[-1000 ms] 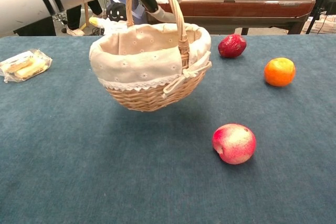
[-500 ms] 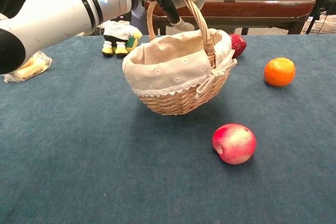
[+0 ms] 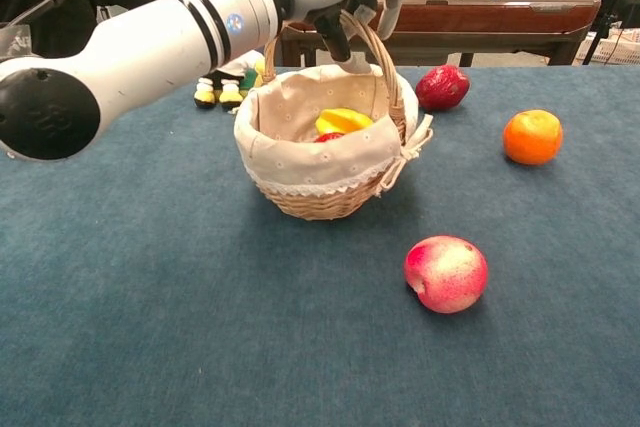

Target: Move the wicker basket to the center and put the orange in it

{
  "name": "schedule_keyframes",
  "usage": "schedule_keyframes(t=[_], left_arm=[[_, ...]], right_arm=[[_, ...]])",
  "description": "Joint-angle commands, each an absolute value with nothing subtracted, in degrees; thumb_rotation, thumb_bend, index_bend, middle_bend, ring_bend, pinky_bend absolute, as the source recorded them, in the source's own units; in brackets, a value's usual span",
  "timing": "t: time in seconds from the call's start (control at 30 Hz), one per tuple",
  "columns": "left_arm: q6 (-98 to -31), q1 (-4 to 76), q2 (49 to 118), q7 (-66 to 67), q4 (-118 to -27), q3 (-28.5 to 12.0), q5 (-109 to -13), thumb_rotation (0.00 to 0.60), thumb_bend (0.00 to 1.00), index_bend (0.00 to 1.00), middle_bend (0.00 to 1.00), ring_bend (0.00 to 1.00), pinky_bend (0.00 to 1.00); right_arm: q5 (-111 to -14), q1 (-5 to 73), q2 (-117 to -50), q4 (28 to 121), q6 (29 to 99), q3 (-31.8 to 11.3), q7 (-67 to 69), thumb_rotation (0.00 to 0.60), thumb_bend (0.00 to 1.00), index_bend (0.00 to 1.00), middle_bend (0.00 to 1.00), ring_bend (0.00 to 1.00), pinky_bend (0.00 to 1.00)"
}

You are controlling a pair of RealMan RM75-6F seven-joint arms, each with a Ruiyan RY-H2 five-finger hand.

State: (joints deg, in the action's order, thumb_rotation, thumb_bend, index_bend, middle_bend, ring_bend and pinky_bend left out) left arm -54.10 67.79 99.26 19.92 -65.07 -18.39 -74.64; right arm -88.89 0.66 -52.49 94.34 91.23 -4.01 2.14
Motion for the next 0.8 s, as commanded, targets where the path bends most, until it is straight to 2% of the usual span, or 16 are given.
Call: schedule_keyframes(t=[0.03,0.13,0.23,0.37,0.8], left_arm=[[-53.4,67.5,98.8,22.2,-67.6,-19.0,-72.2,0.600,0.20,0.29,0.44,0.35,0.56],[-53.2,66.8,97.9,24.9,-71.1,-19.8,-68.9,0.600,0.21,0.09,0.20,0.20,0.43],[-52.6,66.2,95.9,28.1,-75.2,-20.0,-65.5,0.600,0.21,0.03,0.09,0.12,0.34],[-53.8,64.7,92.7,31.6,-80.6,-19.5,-62.8,0.600,0.21,0.00,0.06,0.10,0.27],[-60.5,55.5,78.7,33.9,-97.1,-16.4,-56.7,0.600,0.20,0.01,0.06,0.10,0.25]], right_arm=[[-88.9,0.6,-52.5,94.3,91.2,-4.0,2.1,0.600,0.42,0.25,0.26,0.21,0.39],[-88.9,0.6,-52.5,94.4,91.2,-4.0,2.1,0.600,0.42,0.25,0.26,0.21,0.39],[-89.0,0.7,-52.6,94.3,91.2,-4.1,2.2,0.600,0.42,0.25,0.26,0.21,0.39],[-89.0,0.9,-52.6,94.3,91.0,-4.1,2.3,0.600,0.42,0.25,0.26,0.21,0.39],[-89.9,2.4,-52.1,95.1,89.1,-4.2,1.6,0.600,0.42,0.25,0.26,0.21,0.39]])
